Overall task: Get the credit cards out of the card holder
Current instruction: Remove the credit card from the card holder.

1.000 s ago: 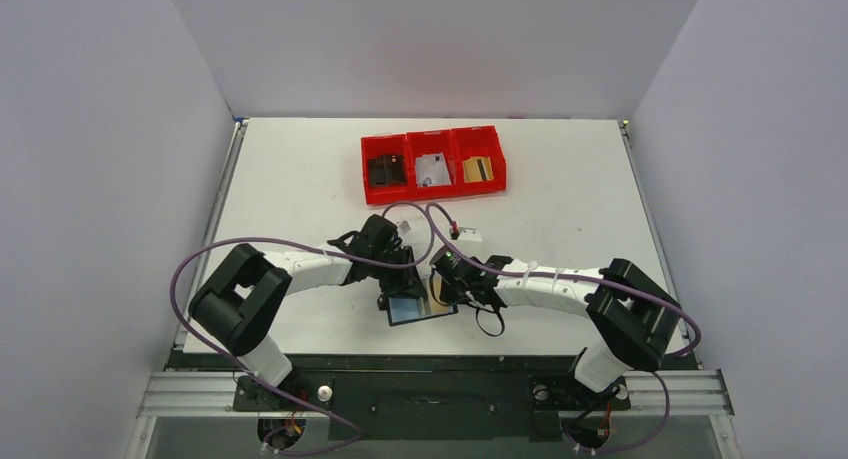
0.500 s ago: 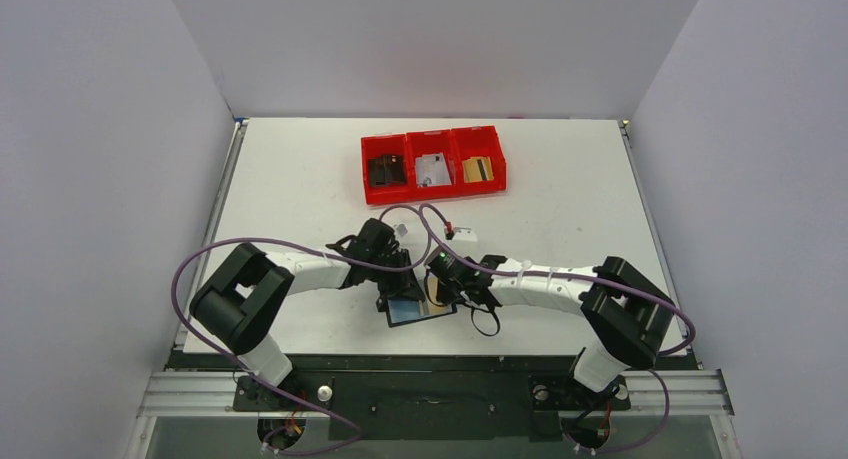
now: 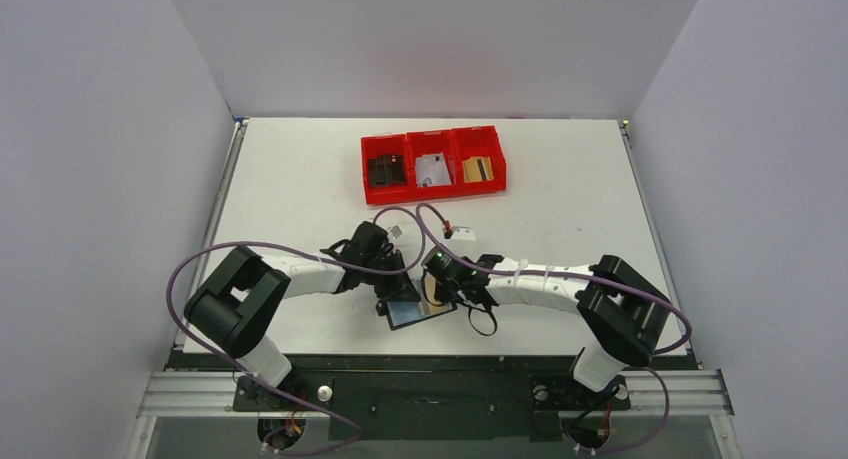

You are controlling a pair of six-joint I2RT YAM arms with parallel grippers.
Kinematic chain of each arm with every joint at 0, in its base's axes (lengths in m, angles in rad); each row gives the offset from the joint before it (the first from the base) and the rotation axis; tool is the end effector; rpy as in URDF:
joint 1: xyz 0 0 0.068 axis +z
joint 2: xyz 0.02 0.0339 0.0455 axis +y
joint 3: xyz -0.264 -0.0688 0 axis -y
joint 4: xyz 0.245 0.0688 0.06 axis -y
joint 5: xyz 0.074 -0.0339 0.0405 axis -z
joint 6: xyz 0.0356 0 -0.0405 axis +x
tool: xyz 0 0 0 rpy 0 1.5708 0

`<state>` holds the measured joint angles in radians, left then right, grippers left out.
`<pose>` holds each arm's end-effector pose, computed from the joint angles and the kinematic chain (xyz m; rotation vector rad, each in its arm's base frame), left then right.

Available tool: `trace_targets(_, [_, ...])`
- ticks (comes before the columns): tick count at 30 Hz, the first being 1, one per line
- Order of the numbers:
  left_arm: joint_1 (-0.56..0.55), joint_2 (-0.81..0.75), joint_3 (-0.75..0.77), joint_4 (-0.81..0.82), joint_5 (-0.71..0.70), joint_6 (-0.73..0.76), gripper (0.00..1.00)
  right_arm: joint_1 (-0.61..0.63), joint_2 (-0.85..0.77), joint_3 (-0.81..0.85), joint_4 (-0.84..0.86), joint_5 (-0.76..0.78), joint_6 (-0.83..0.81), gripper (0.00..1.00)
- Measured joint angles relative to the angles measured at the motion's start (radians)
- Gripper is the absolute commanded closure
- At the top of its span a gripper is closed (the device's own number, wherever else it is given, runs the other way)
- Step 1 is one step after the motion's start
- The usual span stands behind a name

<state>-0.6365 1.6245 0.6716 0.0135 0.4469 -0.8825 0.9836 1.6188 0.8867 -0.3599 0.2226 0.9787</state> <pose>0.2222 -0.1833 0.1265 -0.1364 2.7859 -1.0839 0.1756 0.2496 0.1616 0.0663 2.6694 0.3756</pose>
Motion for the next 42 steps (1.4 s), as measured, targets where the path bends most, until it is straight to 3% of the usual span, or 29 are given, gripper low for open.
trace_targets(42, [0.037,-0.035,-0.032,-0.008,0.038,0.047,1.0,-0.031,-0.018,-0.069,0.13,-0.003,0.098,1.0])
